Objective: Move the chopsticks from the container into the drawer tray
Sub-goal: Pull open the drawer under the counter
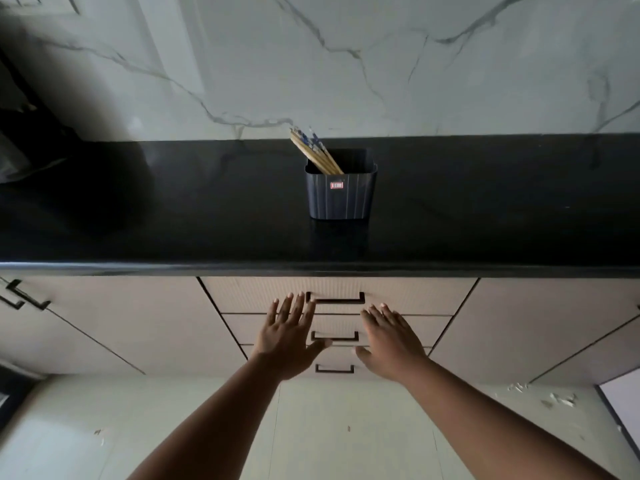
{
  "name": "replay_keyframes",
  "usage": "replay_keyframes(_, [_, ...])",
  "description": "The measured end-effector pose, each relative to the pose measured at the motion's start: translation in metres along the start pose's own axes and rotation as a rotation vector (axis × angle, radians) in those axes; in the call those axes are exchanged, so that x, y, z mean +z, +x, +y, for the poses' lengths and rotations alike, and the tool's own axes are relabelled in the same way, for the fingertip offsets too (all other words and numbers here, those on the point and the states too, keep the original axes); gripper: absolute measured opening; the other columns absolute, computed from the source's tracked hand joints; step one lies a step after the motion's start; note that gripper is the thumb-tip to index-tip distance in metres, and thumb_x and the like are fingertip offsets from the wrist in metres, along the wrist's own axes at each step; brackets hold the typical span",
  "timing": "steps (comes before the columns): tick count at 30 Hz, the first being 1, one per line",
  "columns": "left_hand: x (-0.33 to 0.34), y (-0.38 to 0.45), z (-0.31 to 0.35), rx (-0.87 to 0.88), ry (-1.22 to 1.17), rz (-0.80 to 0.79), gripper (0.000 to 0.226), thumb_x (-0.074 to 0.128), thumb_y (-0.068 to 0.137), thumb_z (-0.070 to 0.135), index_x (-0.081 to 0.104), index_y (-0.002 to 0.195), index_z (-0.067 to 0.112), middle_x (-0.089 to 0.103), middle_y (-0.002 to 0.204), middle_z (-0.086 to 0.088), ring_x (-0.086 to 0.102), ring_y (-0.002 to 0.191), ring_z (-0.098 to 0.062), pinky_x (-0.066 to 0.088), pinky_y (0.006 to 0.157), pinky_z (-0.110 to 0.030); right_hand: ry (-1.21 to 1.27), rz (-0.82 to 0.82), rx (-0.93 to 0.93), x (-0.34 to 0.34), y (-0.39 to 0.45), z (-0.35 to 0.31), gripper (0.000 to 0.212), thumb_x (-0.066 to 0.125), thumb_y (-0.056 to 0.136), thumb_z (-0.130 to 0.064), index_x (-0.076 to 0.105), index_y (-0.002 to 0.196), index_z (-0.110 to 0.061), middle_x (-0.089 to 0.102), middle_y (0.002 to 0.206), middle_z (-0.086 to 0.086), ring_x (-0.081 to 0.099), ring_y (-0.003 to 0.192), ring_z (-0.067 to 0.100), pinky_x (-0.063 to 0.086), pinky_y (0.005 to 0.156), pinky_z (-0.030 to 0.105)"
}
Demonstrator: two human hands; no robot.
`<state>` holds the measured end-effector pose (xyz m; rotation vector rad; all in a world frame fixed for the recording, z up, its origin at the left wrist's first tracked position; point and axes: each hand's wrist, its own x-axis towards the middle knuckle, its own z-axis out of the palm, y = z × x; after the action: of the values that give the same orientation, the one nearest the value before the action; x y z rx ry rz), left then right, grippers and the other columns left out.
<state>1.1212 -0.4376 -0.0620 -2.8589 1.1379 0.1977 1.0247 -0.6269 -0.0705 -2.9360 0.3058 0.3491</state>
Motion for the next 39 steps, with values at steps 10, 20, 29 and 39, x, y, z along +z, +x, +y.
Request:
replay_keyframes(10, [-0.041, 0.083, -0.08, 0.01, 0.117, 0.293, 0.089, 0.009, 0.086, 0.071, 0.011, 0.154, 0.014, 0.006, 0.162, -0.012, -0.001, 0.149, -0.031, -0.005, 0.119, -0.048, -0.044, -0.008, 0.018, 0.019, 0.071, -0.025, 0.078, 0.047, 0.097, -0.042, 0.006, 0.154, -0.007, 0.006, 0.163, 0.013, 0.004, 0.149, 0.031, 0.008, 0.122, 0.042])
replay_keyframes(20, [-0.033, 0.128, -0.092, -0.104, 0.018, 0.278, 0.088, 0.006, 0.085, 0.072, 0.02, 0.153, 0.018, 0.018, 0.162, -0.003, 0.007, 0.149, -0.03, 0.0, 0.12, -0.047, 0.016, 0.121, 0.012, 0.046, 0.107, -0.031, 0.055, 0.051, 0.095, -0.025, 0.036, 0.142, -0.002, 0.044, 0.143, 0.015, 0.04, 0.133, 0.033, 0.027, 0.115, 0.04])
replay_keyframes(29, [-0.035, 0.126, -0.091, -0.118, -0.049, 0.264, 0.088, 0.008, 0.083, 0.072, 0.02, 0.153, 0.021, 0.017, 0.162, -0.001, 0.009, 0.149, -0.027, 0.004, 0.121, -0.042, 0.114, 0.166, 0.047, 0.041, 0.122, -0.027, 0.023, 0.049, 0.095, -0.007, 0.062, 0.114, -0.008, 0.066, 0.114, 0.009, 0.06, 0.107, 0.026, 0.044, 0.088, 0.031])
replay_keyframes(39, [-0.034, 0.127, -0.092, -0.116, -0.059, 0.261, 0.087, 0.01, 0.083, 0.072, 0.02, 0.153, 0.022, 0.017, 0.162, 0.0, 0.011, 0.149, -0.026, 0.006, 0.121, -0.043, 0.102, 0.001, 0.157, 0.028, 0.108, -0.035, 0.027, 0.049, 0.09, 0.003, 0.067, 0.109, -0.006, 0.068, 0.111, 0.012, 0.065, 0.101, 0.032, 0.052, 0.08, 0.033])
